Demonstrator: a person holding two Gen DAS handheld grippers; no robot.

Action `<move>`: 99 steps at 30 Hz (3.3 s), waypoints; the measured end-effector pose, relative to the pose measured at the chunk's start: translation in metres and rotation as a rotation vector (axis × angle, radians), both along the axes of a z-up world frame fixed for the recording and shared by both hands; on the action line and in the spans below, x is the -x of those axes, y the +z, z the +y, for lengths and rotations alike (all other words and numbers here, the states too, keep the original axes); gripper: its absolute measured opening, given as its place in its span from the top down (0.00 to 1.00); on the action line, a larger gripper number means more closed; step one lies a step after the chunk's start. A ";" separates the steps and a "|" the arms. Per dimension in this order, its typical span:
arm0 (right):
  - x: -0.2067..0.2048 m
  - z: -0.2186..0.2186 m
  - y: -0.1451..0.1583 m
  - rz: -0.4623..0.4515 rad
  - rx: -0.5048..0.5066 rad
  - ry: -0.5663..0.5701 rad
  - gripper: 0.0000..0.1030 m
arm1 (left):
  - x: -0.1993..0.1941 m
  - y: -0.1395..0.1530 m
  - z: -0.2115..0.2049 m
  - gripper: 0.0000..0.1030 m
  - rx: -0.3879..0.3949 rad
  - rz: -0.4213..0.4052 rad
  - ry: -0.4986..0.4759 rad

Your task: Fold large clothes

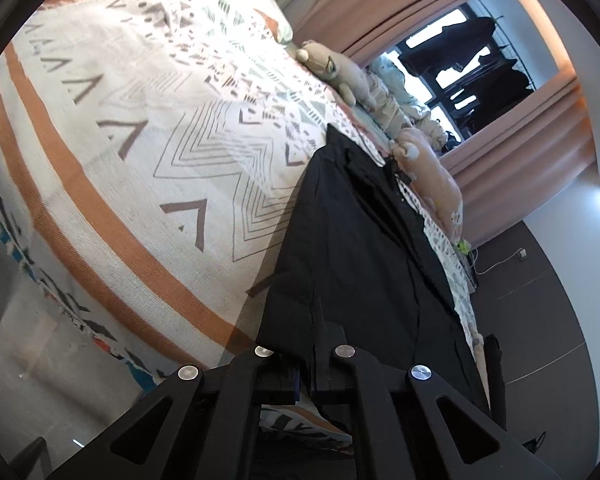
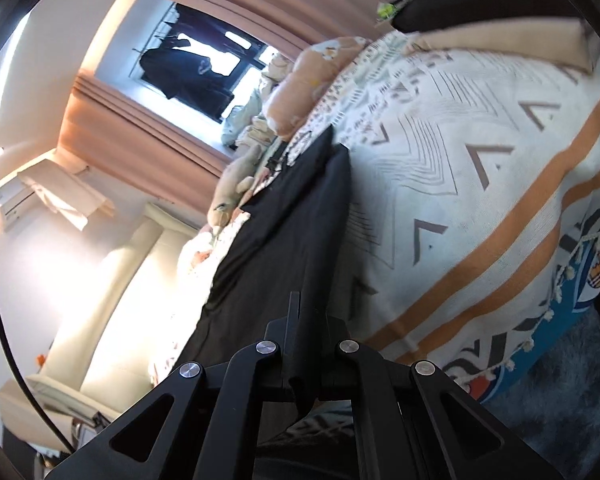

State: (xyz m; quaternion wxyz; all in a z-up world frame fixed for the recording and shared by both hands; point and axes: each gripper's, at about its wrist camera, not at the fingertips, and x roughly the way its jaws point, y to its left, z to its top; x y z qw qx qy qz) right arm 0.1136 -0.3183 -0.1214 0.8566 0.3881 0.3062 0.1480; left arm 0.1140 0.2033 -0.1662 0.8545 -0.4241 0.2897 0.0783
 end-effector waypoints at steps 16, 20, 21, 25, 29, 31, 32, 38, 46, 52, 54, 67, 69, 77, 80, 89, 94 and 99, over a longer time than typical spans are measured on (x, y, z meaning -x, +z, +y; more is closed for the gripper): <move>0.089 0.007 0.104 -0.077 0.115 -0.003 0.96 | 0.088 0.088 -0.016 0.99 -0.044 -0.104 0.016; 0.106 0.013 0.133 -0.122 0.132 0.009 0.96 | 0.110 0.111 -0.019 0.99 -0.057 -0.085 0.031; 0.109 0.015 0.141 -0.134 0.131 0.014 0.96 | 0.117 0.118 -0.020 0.99 -0.051 -0.087 0.034; 0.113 0.019 0.162 -0.167 0.120 0.024 0.96 | 0.134 0.144 -0.020 0.99 -0.058 -0.121 0.052; 0.104 0.020 0.173 -0.191 0.106 0.013 0.96 | 0.139 0.161 -0.015 0.99 -0.038 -0.153 0.065; 0.095 0.020 0.176 -0.194 0.099 0.001 0.96 | 0.138 0.168 -0.011 0.99 -0.035 -0.166 0.072; 0.090 0.020 0.177 -0.195 0.100 -0.005 0.96 | 0.136 0.170 -0.010 0.99 -0.034 -0.170 0.075; 0.046 0.028 0.194 -0.221 0.126 -0.043 0.96 | 0.106 0.183 -0.001 0.99 -0.024 -0.194 0.086; -0.033 0.035 0.212 -0.241 0.116 -0.080 0.96 | 0.037 0.209 0.013 0.99 -0.042 -0.233 0.102; -0.101 0.043 0.219 -0.218 0.119 -0.104 0.96 | -0.033 0.231 0.025 0.98 -0.058 -0.241 0.102; -0.123 0.045 0.217 -0.205 0.121 -0.110 0.96 | -0.059 0.236 0.030 0.98 -0.060 -0.235 0.101; -0.225 0.050 0.161 -0.067 0.139 -0.147 0.96 | -0.189 0.202 0.055 0.98 -0.046 -0.128 0.078; -0.238 0.050 0.150 -0.047 0.144 -0.149 0.96 | -0.207 0.192 0.057 0.98 -0.043 -0.108 0.069; -0.289 0.057 0.098 0.032 0.180 -0.146 0.96 | -0.266 0.134 0.070 0.98 -0.014 -0.024 0.065; -0.306 0.059 0.082 0.055 0.192 -0.146 0.96 | -0.285 0.109 0.075 0.98 -0.001 0.013 0.069; -0.332 0.059 0.051 0.146 0.245 -0.170 0.44 | -0.337 0.067 0.081 0.98 0.003 0.057 0.044; -0.319 0.057 0.055 0.146 0.277 -0.197 0.38 | -0.341 0.062 0.077 0.39 0.018 0.023 0.032; -0.306 0.056 0.048 0.200 0.332 -0.178 0.38 | -0.323 0.058 0.077 0.36 -0.010 0.057 0.062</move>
